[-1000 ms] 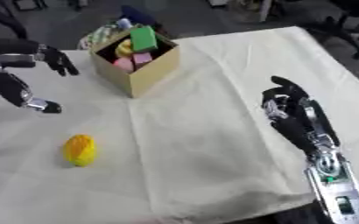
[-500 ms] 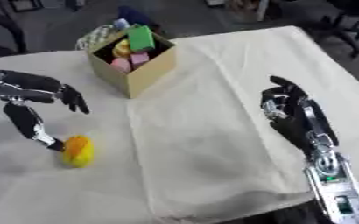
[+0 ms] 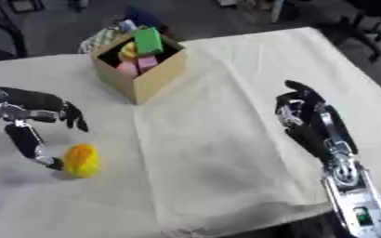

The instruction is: Pick up objects on the table and place them in the box.

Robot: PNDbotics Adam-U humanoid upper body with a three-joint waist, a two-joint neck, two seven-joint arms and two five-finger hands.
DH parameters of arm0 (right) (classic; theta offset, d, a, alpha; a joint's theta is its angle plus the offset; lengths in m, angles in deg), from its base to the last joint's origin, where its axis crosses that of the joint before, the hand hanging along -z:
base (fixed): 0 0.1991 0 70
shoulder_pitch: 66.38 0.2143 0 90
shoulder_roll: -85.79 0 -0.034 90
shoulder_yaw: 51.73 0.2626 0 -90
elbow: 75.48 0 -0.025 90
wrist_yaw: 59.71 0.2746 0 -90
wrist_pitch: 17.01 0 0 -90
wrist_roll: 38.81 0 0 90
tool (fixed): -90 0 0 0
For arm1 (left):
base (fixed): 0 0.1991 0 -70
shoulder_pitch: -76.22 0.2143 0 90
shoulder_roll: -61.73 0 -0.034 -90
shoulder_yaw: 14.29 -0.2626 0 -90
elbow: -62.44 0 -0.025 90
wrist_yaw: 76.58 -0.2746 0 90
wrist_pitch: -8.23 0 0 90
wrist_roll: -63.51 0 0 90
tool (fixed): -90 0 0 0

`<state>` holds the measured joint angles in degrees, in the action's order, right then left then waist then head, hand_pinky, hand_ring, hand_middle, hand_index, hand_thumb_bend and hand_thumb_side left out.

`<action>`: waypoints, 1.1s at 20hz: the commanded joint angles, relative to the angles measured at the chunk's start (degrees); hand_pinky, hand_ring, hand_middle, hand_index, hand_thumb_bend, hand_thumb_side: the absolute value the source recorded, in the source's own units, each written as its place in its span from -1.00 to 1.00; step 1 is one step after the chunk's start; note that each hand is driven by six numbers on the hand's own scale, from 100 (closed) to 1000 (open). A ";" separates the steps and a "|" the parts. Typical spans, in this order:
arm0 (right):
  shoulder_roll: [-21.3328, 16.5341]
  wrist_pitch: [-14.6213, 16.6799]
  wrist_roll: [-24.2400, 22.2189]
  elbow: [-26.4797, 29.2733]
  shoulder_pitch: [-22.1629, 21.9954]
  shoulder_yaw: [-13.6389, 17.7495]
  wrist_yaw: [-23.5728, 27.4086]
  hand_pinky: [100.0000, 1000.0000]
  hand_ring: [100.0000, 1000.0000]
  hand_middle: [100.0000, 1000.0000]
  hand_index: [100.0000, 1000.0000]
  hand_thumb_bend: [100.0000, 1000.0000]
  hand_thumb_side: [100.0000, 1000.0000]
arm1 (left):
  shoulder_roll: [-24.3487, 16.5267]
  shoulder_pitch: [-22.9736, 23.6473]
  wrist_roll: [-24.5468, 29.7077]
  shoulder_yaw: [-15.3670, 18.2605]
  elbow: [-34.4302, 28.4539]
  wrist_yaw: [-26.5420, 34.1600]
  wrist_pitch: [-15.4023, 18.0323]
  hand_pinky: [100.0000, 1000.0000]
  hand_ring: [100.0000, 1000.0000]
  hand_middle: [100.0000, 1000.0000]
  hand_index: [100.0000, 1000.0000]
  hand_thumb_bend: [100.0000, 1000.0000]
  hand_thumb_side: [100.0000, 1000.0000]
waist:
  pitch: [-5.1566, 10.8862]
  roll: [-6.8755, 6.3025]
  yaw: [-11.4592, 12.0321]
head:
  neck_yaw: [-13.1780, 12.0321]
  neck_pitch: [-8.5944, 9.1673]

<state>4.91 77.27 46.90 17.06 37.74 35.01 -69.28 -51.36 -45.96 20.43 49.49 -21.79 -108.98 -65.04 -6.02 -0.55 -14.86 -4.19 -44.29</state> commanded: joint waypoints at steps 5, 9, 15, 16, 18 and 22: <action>-0.85 0.09 -0.08 0.59 0.75 0.09 -0.40 0.08 0.12 0.25 0.77 -1.00 -0.03 | -0.57 -0.22 3.90 -0.72 -0.71 0.07 3.09 0.31 0.25 0.26 0.51 -0.20 -0.59 | 1.04 -0.27 0.01 | -0.47 0.17; -0.84 0.05 -0.01 0.56 0.74 0.14 -0.44 0.08 0.12 0.25 0.77 -1.00 -0.03 | -0.28 -0.32 -0.37 0.28 -1.03 -1.27 2.63 0.09 0.01 -0.01 0.30 -0.48 -0.93 | 1.08 -0.20 0.17 | -0.65 0.17; -0.81 -0.01 0.04 0.50 0.60 0.20 -0.51 0.08 0.12 0.25 0.77 -1.00 -0.03 | -0.68 -1.67 -6.38 1.81 -2.99 0.40 1.65 -0.06 -0.15 -0.18 0.11 -0.67 -0.92 | 1.24 -0.12 0.31 | -0.90 0.17; -0.84 -0.03 0.07 0.47 0.57 0.21 -0.52 0.08 0.12 0.24 0.76 -1.00 -0.03 | -0.89 -2.22 -6.72 2.21 -3.69 0.90 1.49 -0.08 -0.16 -0.19 0.10 -0.68 -0.91 | 1.27 -0.11 0.33 | -0.96 0.17; -0.88 -0.08 0.10 0.43 0.51 0.23 -0.53 0.08 0.12 0.24 0.76 -1.00 -0.03 | -1.44 -3.93 -7.28 3.27 -5.44 2.06 0.99 -0.08 -0.17 -0.20 0.08 -0.69 -0.91 | 1.35 -0.11 0.39 | -0.93 0.17; -0.89 -0.10 0.08 0.35 0.32 0.19 -0.52 0.08 0.12 0.24 0.76 -1.00 -0.03 | -1.10 -9.91 -8.24 5.57 -6.03 3.24 -0.91 -0.07 -0.16 -0.20 0.09 -0.64 -0.92 | 1.59 -0.05 0.52 | -0.80 0.17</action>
<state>4.91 77.21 46.94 17.03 37.67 35.02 -69.64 -51.06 -54.50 12.61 53.39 -26.92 -106.29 -65.33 -5.99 -0.55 -14.41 -4.94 -44.29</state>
